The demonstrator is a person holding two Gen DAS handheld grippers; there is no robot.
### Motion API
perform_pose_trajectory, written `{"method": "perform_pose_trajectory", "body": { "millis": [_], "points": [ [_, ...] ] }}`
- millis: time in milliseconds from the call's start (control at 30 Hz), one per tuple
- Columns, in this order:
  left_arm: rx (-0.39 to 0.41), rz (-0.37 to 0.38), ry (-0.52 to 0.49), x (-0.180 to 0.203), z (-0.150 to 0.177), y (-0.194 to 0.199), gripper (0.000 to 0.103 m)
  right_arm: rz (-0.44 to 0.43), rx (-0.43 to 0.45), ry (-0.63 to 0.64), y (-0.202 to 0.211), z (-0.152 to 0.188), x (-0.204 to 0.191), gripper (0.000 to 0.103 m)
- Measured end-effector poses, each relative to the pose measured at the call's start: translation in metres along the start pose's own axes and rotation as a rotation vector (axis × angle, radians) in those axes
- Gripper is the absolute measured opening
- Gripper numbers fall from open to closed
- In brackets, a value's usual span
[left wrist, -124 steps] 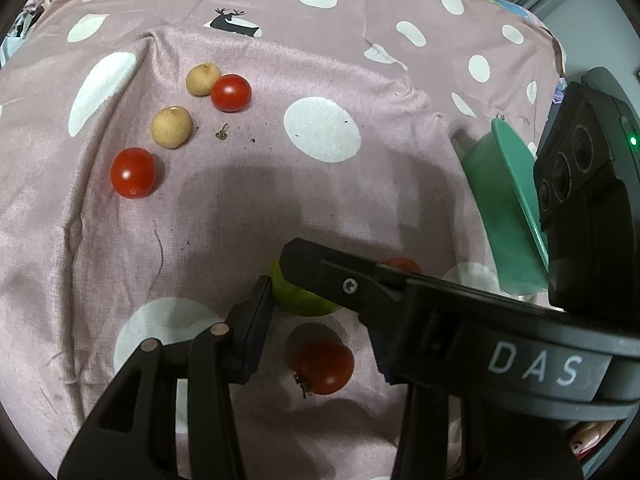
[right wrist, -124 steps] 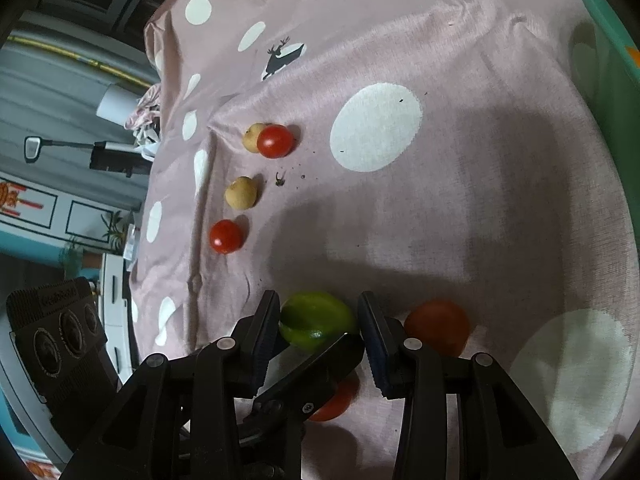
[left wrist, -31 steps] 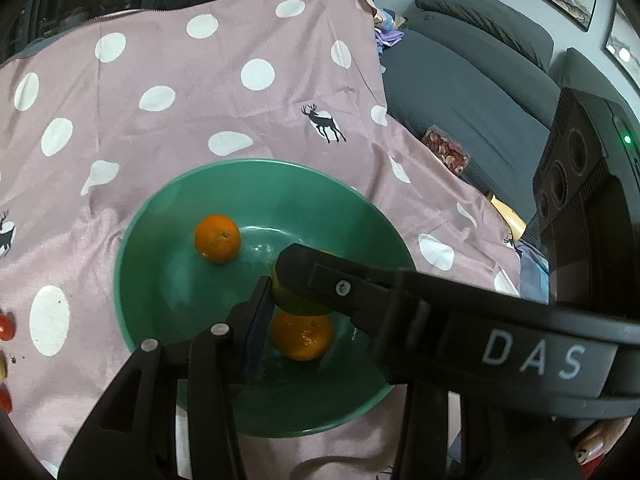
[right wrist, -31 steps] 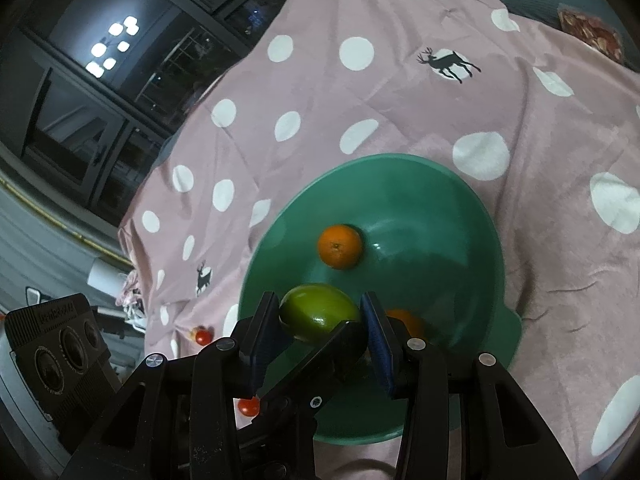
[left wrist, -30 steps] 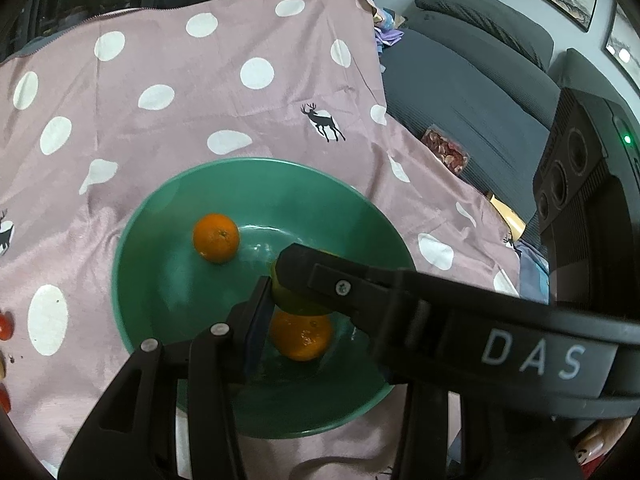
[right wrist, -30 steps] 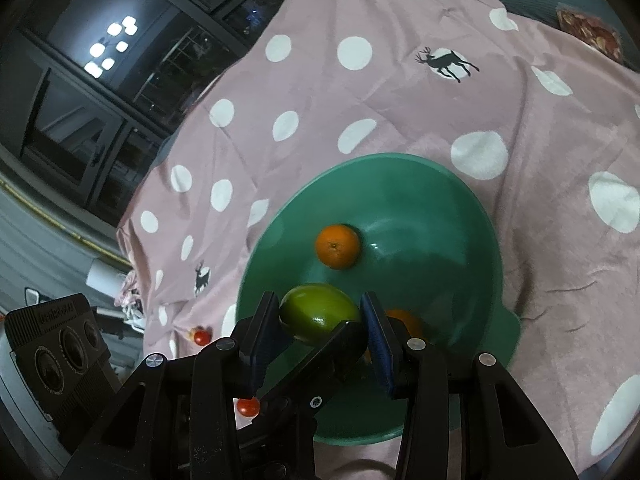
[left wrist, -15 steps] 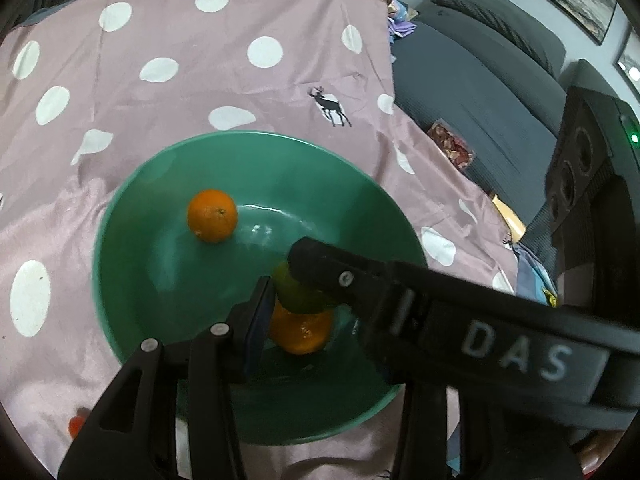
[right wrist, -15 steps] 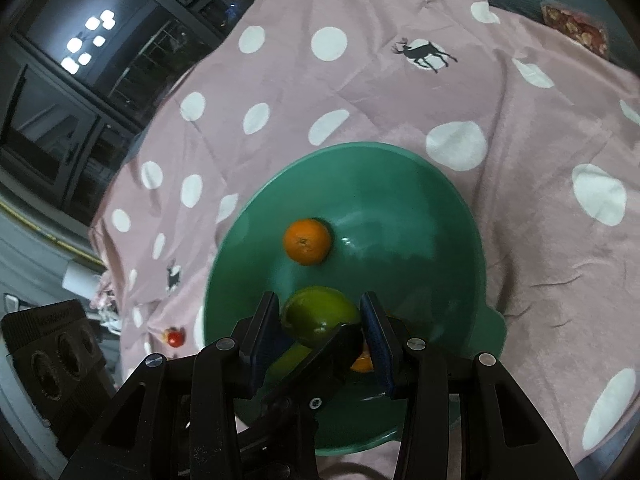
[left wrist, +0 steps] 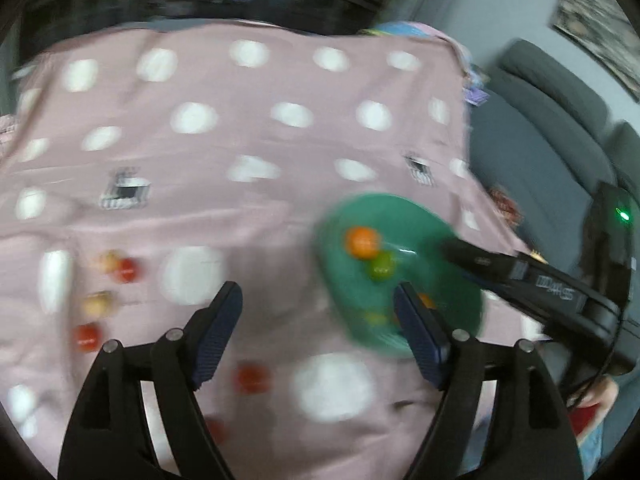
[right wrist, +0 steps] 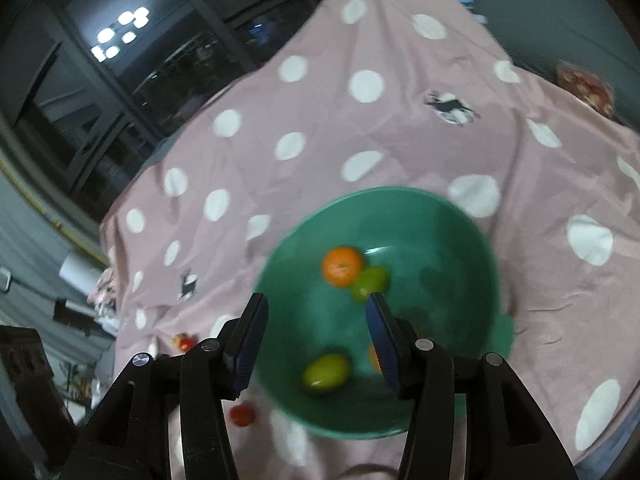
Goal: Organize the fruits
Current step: 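Move the right tool to a red cherry tomato on the cloth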
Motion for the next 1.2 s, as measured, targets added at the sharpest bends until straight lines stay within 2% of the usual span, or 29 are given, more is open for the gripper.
{"method": "perform_pose_trajectory", "body": {
  "millis": [100, 167, 267, 367, 433, 533, 700, 800, 967, 1200],
  "points": [
    [0.012, -0.144, 0.104, -0.051, 0.008, 0.02, 0.079, -0.044, -0.034, 0.059, -0.006, 0.004, -0.022, 0.052],
    [0.026, -0.193, 0.187, -0.087, 0.015, 0.025, 0.078, -0.074, -0.07, 0.112, -0.015, 0.009, -0.041, 0.052],
    [-0.001, -0.186, 0.3, -0.128, 0.024, 0.018, 0.077, -0.103, -0.152, 0.186, -0.039, 0.018, -0.07, 0.052],
    [-0.036, -0.171, 0.336, -0.149, 0.025, 0.004, 0.073, -0.092, -0.227, 0.248, -0.063, 0.031, -0.093, 0.052],
    [-0.045, -0.161, 0.352, -0.155, 0.023, -0.006, 0.071, -0.082, -0.286, 0.295, -0.083, 0.041, -0.106, 0.052],
    [-0.095, -0.215, 0.365, -0.16, 0.022, -0.02, 0.057, -0.042, -0.365, 0.32, -0.11, 0.054, -0.115, 0.052],
    [-0.152, -0.215, 0.369, -0.167, 0.031, -0.033, 0.051, 0.056, -0.443, 0.331, -0.14, 0.066, -0.113, 0.051],
    [-0.16, -0.216, 0.368, -0.167, 0.032, -0.037, 0.05, 0.088, -0.455, 0.332, -0.146, 0.068, -0.109, 0.051],
    [-0.172, -0.242, 0.351, -0.167, 0.032, -0.046, 0.045, 0.09, -0.471, 0.331, -0.147, 0.072, -0.103, 0.051],
    [-0.195, -0.224, 0.373, -0.17, 0.033, -0.053, 0.042, 0.096, -0.505, 0.378, -0.149, 0.086, -0.105, 0.051]
  ]
}}
Point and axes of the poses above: each gripper's, at about its wrist camera, not at the fingertips, and y roughly against the way its jaws point, x to its right, z to its underside, the point moved 2 cm from there along -y, roughly the way its jaws point, and after that the axes turned 12 degrees about -x, right-handed, at the moved point
